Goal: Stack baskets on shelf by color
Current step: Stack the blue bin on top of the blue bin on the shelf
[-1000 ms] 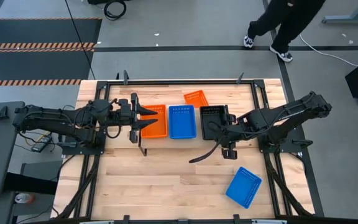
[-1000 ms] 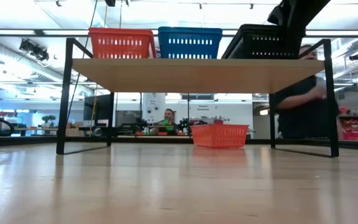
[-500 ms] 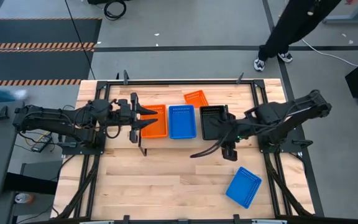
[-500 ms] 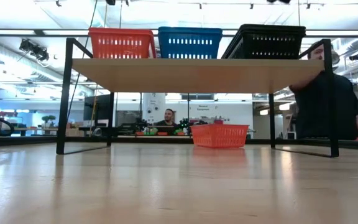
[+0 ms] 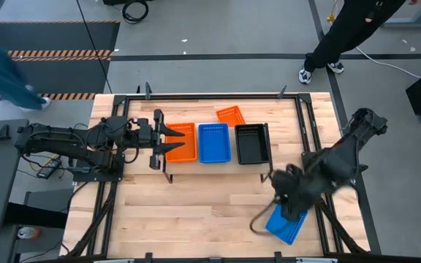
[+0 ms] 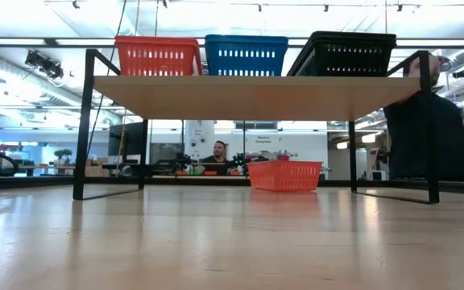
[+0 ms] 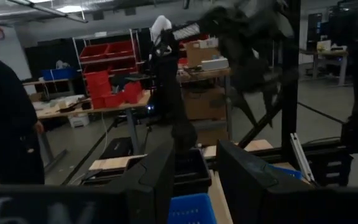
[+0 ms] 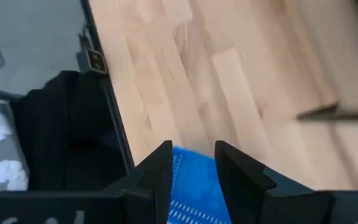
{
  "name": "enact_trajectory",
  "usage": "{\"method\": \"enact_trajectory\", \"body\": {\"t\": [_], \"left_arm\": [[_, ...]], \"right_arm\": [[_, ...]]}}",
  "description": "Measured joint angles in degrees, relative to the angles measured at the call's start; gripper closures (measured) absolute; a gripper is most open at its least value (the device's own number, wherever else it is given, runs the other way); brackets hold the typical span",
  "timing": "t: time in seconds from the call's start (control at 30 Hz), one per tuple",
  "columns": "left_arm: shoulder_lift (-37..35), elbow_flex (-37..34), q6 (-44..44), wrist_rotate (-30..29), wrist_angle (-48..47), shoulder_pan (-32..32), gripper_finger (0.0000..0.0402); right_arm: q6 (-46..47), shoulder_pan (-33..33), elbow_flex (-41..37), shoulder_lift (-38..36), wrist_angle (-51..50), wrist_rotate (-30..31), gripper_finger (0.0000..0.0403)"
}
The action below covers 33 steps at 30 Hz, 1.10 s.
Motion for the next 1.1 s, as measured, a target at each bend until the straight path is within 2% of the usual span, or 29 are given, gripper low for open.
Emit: {"method": "enact_trajectory", "body": {"t": [0.17,0.27,0.43,0.57,0.77,0.93,1.1], "left_arm": [[0.0,0.0,2.45,-0.04,2.41,0.18,0.0276],[0.0,0.0,2.52,-0.04,3.32,0.17,0.0276],[0.0,0.0,2.07,-0.04,3.74,0.15,0.0276],[0.0,0.0,0.19,-0.04,3.73,0.15,0.0276],[0.22,0.0,-2.32,-0.02,3.74,-0.04,0.0276],[1.38,0.01,-2.1,-0.04,3.76,-0.95,0.0276],[2.32,0.06,-5.26,-0.04,2.29,-2.54,0.0276]], "right_arm": [[11.05,8.17,-2.0,4.47,-0.39,2.46,0.0277],[12.46,10.43,-3.21,7.98,-0.79,1.84,0.0277],[13.57,10.33,-3.26,13.02,-2.18,-0.84,0.0277],[18.83,9.29,-3.28,16.6,0.14,-1.84,0.0275],[17.59,8.46,-3.28,22.95,4.96,-7.4,0.0272],[18.01,10.72,-3.28,27.7,6.77,-8.32,0.0265],[21.84,13.85,-3.26,30.76,6.4,-7.03,0.0236]]}}
